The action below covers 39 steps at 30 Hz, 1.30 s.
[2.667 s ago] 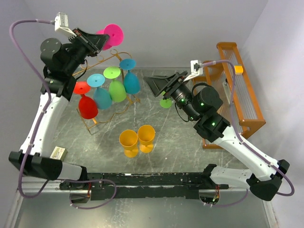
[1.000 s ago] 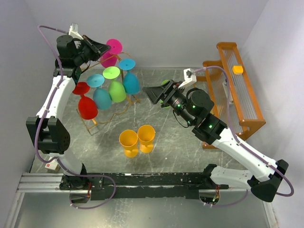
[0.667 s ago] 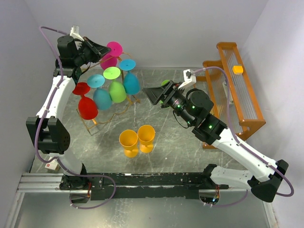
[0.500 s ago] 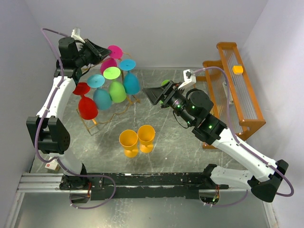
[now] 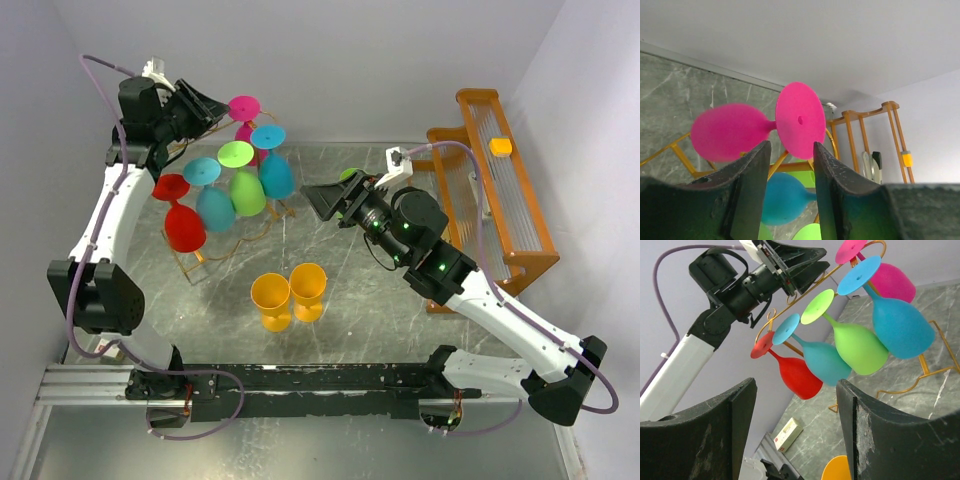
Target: Place the wine glass upside down on the wine glass rack
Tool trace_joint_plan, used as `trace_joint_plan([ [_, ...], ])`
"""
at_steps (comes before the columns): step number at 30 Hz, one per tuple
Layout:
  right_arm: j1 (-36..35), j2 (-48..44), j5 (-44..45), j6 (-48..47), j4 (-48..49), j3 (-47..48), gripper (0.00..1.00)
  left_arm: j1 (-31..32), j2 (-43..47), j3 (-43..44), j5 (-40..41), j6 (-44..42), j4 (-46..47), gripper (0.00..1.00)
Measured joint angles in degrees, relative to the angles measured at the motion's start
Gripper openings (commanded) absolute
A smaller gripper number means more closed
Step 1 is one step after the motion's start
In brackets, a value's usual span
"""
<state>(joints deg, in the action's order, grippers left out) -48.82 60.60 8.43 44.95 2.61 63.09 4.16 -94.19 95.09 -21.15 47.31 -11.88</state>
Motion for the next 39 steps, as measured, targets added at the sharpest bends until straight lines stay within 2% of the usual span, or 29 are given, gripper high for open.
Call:
trace_joint_plan([
  [6,0.0,0.59,2.51,-0.79,-2.16,0.04,0.65,0.13,1.9,0.11,2.43,-2.36,-3.26,0.53],
  [11,0.0,3.58,7.67,-4.42,-8.81,1.9,0.66,0.15,4.57,0.11,3.21,-4.31,-5.55,0.57],
  [17,2.14,11.67,15.37,-11.04,-19.28,8.57,0.67,0.15,11.82,0.02,1.7,-8.66,-6.62,0.68],
  [20,7.34,14.58,15.21,-13.73,-21.86,9.81,0.67,0.15,18.29,-2.1,-1.01,-12.0,-6.56,0.73],
  [25,15.58,20.28,13.14,-19.23,-25.7,11.82,0.66,0.17,29.64,-8.52,-7.21,-17.92,-7.34,0.75],
  [33,16.81,33.4,10.64,-26.71,-28.28,19.8,0.62,0.17,39.54,-15.52,-13.79,-26.05,-12.9,0.75],
  [39,18.91,41.51,9.7,-29.86,-30.08,25.31,0.51,0.17,44.24,-18.18,-13.84,-28.09,-15.41,0.75],
])
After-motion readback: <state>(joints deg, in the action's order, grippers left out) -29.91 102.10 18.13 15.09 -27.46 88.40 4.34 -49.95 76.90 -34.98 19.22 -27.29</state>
